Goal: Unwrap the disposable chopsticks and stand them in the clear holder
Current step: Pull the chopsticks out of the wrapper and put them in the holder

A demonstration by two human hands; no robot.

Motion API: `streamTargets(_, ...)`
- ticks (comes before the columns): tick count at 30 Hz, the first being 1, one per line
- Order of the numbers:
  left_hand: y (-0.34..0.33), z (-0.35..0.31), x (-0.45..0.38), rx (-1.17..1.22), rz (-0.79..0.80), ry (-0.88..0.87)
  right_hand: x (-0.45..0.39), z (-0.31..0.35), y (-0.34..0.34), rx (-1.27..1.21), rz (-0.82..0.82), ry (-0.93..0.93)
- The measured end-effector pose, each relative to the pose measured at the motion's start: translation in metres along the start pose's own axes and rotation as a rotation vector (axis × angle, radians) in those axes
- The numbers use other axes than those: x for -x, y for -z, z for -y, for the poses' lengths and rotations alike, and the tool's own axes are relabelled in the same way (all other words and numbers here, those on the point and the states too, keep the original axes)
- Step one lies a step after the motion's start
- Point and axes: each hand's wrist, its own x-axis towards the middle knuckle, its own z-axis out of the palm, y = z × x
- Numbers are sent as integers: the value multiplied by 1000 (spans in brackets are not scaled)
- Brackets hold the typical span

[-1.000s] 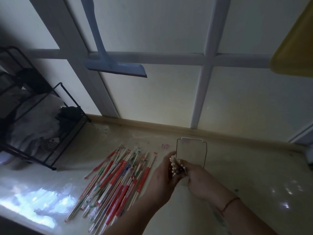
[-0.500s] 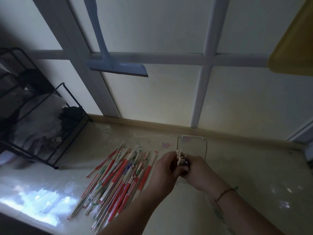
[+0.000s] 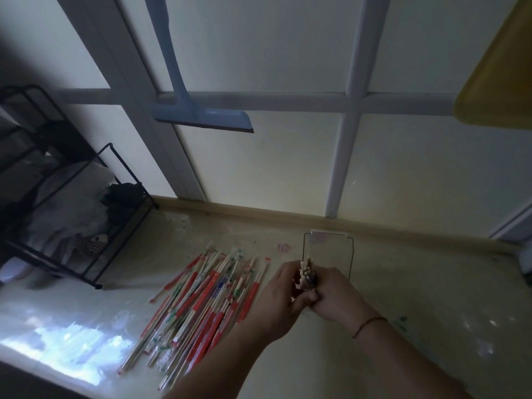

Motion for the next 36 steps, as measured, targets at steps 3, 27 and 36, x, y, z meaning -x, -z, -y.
streamTargets(3, 3, -2, 1, 8, -1, 5, 0, 1, -1, -8, -33, -7)
streamTargets(27, -1, 27, -34, 115, 189, 281, 3, 23, 24, -435, -200, -307)
streamTargets(36, 0, 31, -35, 116, 194, 271, -16, 34, 15, -424, -325, -417)
